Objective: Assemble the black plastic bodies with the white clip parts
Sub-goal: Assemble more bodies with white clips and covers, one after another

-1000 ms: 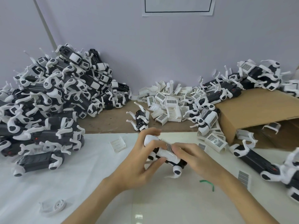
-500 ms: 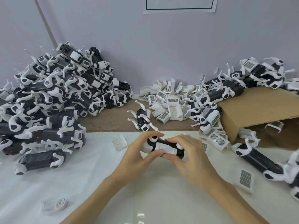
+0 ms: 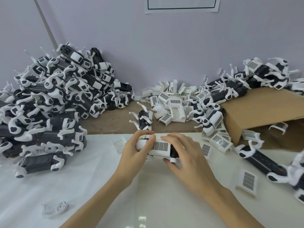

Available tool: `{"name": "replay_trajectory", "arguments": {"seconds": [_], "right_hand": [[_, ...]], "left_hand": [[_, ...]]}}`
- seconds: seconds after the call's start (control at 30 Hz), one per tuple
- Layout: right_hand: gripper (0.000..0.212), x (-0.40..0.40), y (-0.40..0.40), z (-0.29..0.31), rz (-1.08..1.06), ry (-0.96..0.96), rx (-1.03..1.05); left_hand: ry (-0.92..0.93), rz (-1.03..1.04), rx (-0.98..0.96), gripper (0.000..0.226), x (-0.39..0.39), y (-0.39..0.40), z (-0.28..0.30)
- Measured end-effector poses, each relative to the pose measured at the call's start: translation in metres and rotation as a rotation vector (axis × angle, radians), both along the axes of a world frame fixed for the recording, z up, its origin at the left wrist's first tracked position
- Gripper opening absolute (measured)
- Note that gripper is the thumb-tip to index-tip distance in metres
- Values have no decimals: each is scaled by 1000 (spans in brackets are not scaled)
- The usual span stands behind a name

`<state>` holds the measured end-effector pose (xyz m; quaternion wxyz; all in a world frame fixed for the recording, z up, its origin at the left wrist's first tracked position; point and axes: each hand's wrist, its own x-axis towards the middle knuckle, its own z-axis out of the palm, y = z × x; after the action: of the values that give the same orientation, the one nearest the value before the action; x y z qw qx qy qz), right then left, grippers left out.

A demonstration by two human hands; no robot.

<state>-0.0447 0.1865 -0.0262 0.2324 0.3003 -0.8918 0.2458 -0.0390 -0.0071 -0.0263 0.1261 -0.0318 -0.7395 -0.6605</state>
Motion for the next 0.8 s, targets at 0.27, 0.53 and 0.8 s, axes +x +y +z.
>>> {"name": "replay_trajectory", "arguments": {"seconds": [0.27,0.53,0.8], "right_hand": [[30,-3,13,10,81,-285,-382],[36,-1,4,5,-21,-123,-173],[38,-7,8,2,72,-277,-401]], "left_hand": [[176,-190,-272,37,3,-10,-3],[303,-33,-341,32,9,4,-3],[217,-101,15,58,14,12,11]]}}
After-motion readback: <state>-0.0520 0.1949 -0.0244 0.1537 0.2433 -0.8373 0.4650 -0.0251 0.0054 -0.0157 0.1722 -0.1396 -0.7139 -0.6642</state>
